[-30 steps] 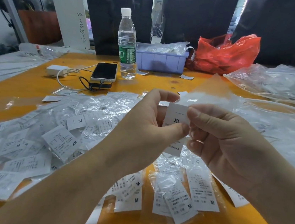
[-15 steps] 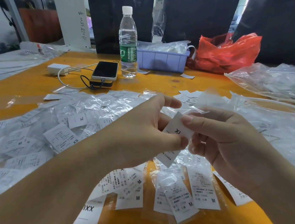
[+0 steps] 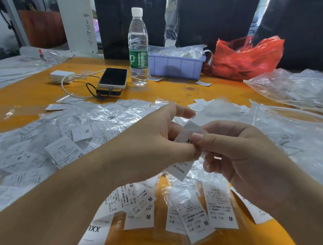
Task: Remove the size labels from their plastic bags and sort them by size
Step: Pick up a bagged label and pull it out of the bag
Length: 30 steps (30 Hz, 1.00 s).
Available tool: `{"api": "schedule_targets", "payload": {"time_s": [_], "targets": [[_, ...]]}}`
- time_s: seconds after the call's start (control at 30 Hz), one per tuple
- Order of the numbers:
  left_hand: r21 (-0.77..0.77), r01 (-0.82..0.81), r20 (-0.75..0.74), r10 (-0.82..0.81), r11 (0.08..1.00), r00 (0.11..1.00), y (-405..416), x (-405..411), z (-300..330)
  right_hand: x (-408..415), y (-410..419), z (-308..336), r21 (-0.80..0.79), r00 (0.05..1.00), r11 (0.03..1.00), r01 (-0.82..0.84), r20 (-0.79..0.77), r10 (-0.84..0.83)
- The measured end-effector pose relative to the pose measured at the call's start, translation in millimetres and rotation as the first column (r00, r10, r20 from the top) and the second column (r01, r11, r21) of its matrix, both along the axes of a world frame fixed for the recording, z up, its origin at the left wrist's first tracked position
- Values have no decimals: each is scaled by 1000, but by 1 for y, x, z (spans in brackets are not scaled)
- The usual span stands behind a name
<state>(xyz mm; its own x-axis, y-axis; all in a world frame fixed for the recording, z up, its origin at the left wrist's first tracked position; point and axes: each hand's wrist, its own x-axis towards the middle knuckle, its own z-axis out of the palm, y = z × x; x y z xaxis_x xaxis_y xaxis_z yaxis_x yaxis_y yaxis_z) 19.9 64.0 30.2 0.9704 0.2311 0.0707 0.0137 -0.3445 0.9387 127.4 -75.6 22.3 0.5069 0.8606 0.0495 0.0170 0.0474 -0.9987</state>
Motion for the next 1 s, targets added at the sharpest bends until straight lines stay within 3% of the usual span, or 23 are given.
{"api": "schedule_targets", "payload": {"time_s": [0.13, 0.33, 0.5, 0.83, 1.0], "targets": [[-26, -19, -19, 19, 999, 1000, 1, 0, 0, 0, 0, 1, 12, 999, 999, 33, -4, -33], [53, -9, -76, 13, 999, 997, 5, -1, 0, 8, -2, 4, 42, 992, 992, 121, -46, -120], [-36, -43, 20, 43, 998, 999, 7, 0, 1, 5, 0, 0, 20, 997, 997, 76, -11, -76], [-55, 76, 26, -75, 996, 997, 4, -4, 7, 7, 0, 0, -14, 999, 1000, 21, -46, -21], [-39, 53, 11, -53, 998, 999, 7, -5, 8, 6, 1, -2, -40, 998, 999, 5, -63, -8]]}}
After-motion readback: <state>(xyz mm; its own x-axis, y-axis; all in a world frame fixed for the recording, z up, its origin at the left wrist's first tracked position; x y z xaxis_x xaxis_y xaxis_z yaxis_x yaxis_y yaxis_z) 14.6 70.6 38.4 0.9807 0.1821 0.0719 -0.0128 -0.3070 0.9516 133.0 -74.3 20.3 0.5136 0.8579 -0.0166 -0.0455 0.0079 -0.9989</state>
